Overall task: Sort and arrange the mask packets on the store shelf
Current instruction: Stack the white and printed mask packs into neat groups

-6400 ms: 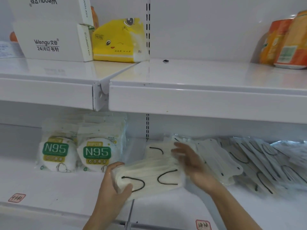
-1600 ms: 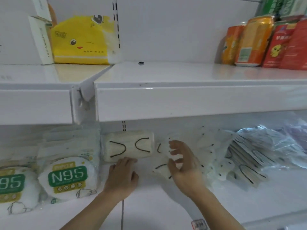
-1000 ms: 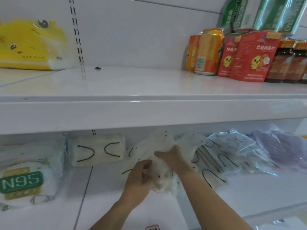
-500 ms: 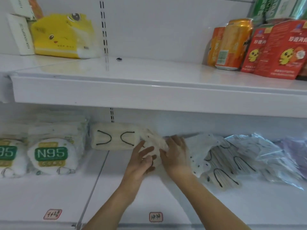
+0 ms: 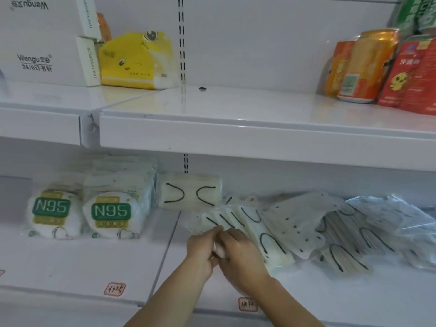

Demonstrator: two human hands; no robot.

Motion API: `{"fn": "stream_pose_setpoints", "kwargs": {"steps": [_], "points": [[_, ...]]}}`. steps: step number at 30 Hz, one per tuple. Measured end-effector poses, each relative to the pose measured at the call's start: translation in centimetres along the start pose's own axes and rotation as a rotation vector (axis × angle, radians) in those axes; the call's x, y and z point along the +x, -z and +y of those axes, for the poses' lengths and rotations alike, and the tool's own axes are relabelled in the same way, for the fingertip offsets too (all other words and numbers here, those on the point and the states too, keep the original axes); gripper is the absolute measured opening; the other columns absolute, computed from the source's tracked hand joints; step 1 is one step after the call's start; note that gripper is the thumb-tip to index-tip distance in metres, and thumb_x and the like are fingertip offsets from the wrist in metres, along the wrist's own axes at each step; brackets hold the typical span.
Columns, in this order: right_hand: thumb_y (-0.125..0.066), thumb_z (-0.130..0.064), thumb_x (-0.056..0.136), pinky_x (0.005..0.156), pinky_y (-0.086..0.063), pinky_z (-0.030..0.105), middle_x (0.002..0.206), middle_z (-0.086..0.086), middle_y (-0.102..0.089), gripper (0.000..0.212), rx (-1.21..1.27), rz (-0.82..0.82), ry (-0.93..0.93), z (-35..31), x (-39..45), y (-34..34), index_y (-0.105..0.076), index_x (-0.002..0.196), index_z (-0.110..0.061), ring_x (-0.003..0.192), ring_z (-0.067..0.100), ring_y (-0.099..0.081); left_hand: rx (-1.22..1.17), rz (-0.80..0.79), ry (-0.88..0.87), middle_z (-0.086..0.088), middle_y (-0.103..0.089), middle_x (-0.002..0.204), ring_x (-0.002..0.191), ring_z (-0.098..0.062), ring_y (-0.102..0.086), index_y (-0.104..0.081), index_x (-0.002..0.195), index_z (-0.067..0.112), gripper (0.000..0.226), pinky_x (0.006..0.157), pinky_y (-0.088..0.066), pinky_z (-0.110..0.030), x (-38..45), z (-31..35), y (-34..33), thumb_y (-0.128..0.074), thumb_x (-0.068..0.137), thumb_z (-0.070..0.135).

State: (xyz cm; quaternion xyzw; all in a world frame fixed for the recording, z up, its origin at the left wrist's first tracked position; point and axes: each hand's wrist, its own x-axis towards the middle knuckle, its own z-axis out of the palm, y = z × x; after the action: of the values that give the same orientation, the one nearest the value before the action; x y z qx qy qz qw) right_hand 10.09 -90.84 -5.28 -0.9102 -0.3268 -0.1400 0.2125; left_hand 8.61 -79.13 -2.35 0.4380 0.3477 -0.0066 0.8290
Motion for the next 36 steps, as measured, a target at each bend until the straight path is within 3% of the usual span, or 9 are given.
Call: {"fn": "stream_pose_setpoints", "kwargs": {"steps": [4,8,10,12,18,24,28,32,36], "points": [[-0.065,-0.027,0.08,0.082,-0.049,0.022,0.111,-0.01,-0.061,0.036,0.27,-0.043,-0.026,0.1,-0.9,2.4,-0.058,0.115,-0.028,0.098,0.004,-0.057,0.065,0.033,-0.014,-0.022,-0.076,0.086,0.078,-0.038,-0.074,-0.071,0.1,-0.004,0.023,0.072,-0.061,-0.046,0.6,0.4,-0.3,-0.078,0.079,-0.002],[-0.057,-0.036,0.08,0.093,-0.045,0.029,0.115,-0.006,-0.059,0.033,0.147,0.341,-0.245,2.3,-1.8,3.8,-0.065,0.109,-0.023,0.113,0.015,-0.051,0.101,0.012,-0.039,-0.023,-0.075,0.09,0.083,-0.04,-0.073,-0.07,0.097,-0.002,0.023,0.072,-0.06,-0.058,0.6,0.3,-0.3,-0.074,0.076,-0.011],[-0.059,-0.044,0.081,0.101,-0.046,0.044,0.131,-0.001,-0.055,0.054,0.019,0.208,-0.438,4.0,-1.9,4.0,-0.056,0.131,-0.024,0.127,0.026,-0.046,0.105,0.018,-0.046,-0.022,-0.075,0.092,0.084,-0.039,-0.072,-0.068,0.098,0.0,0.025,0.072,-0.06,-0.058,0.6,0.3,-0.3,-0.075,0.076,-0.01],[-0.059,-0.041,0.088,0.103,-0.047,0.042,0.139,-0.001,-0.052,0.06,0.04,-0.014,-0.541,4.6,-2.0,3.7,-0.045,0.143,-0.025,0.128,0.026,-0.048,0.114,0.022,-0.058,-0.022,-0.074,0.091,0.083,-0.038,-0.072,-0.069,0.099,0.0,0.025,0.071,-0.061,-0.055,0.7,0.2,-0.2,-0.075,0.076,-0.008],[-0.045,-0.028,0.083,0.095,-0.051,0.031,0.126,-0.008,-0.066,0.049,0.083,0.075,-0.398,2.6,-1.9,1.4,-0.065,0.127,-0.023,0.117,0.016,-0.059,0.005,-0.114,-0.032,-0.022,-0.076,0.095,0.086,-0.039,-0.074,-0.071,0.105,0.001,0.034,0.068,-0.059,-0.04,0.6,-0.1,0.0,-0.08,0.082,0.024],[-0.045,-0.037,0.083,0.103,-0.036,0.014,0.131,-0.017,-0.059,0.053,0.165,0.103,-0.3,0.4,-2.1,0.8,-0.062,0.131,-0.025,0.123,0.002,-0.05,0.062,-0.05,-0.159,-0.018,-0.077,0.085,0.077,-0.036,-0.076,-0.072,0.101,0.002,0.03,0.075,-0.063,-0.049,0.9,-0.9,-0.3,-0.086,0.074,0.006],[-0.039,-0.028,0.099,0.085,-0.047,0.028,0.095,-0.017,-0.061,0.021,0.255,0.089,-0.308,1.5,-1.5,2.3,-0.059,0.093,-0.027,0.094,0.005,-0.057,0.055,-0.004,-0.179,-0.017,-0.076,0.081,0.074,-0.037,-0.075,-0.071,0.099,0.002,0.032,0.074,-0.061,-0.06,1.0,-0.7,0.1,-0.084,0.07,0.0],[-0.041,-0.025,0.106,0.105,-0.043,0.03,0.129,0.0,-0.065,0.034,0.206,0.01,-0.378,3.8,-0.9,3.7,-0.065,0.123,-0.008,0.12,0.016,-0.057,-0.007,-0.035,-0.222,-0.013,-0.078,0.089,0.083,-0.036,-0.075,-0.071,0.104,0.008,0.032,0.081,-0.061,-0.055,0.7,0.0,2.4,-0.081,0.075,-0.004],[-0.057,-0.035,0.095,0.097,-0.041,0.018,0.135,-0.019,-0.052,0.041,0.327,0.304,-0.445,1.7,-1.2,3.9,-0.058,0.135,-0.026,0.118,-0.002,-0.053,-0.155,-0.149,-0.216,-0.017,-0.076,0.105,0.095,-0.037,-0.074,-0.07,0.113,0.009,0.037,0.091,-0.057,-0.053,0.1,1.9,4.9,-0.078,0.079,-0.003]]}}
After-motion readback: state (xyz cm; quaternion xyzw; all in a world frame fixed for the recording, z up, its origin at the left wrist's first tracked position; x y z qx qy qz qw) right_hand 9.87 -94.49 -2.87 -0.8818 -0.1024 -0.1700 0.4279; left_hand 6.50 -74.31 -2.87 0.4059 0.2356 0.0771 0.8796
